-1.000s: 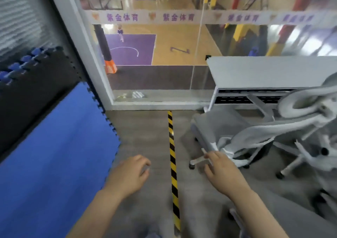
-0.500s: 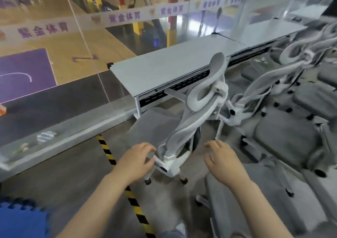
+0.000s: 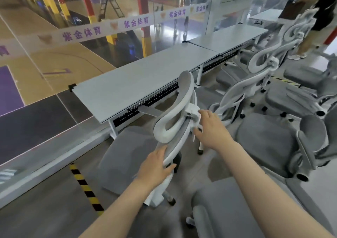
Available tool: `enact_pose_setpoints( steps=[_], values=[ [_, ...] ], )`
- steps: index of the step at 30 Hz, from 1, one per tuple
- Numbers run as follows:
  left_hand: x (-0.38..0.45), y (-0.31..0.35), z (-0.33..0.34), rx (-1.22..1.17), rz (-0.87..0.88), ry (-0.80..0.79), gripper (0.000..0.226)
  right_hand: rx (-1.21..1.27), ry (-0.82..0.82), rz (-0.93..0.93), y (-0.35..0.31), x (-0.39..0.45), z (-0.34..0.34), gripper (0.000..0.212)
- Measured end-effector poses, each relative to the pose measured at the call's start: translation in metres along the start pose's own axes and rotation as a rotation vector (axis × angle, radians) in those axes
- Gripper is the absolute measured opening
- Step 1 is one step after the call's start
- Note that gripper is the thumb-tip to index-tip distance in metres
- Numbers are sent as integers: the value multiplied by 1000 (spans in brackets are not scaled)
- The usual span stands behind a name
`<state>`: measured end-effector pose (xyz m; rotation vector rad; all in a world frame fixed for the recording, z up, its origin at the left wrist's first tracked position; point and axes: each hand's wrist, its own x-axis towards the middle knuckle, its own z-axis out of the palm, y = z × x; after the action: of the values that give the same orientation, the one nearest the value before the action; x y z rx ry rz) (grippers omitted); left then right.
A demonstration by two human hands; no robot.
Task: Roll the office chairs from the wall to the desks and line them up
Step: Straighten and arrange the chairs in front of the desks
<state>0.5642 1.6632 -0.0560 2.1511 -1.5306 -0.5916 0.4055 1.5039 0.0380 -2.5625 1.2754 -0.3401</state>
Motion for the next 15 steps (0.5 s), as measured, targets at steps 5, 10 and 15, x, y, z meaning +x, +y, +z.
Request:
enact_pose_setpoints(
  steps=[5,10,15],
  values=[
    [2,-7,9,30,16,190,59,-16,-84,25,-1,50,12,79],
    [5,-15,13,38,88,269,51,19,-45,65,-3,76,36,97],
    [12,-23,15,45,182,380,46,210,2,149,-6,93,48,73]
  ],
)
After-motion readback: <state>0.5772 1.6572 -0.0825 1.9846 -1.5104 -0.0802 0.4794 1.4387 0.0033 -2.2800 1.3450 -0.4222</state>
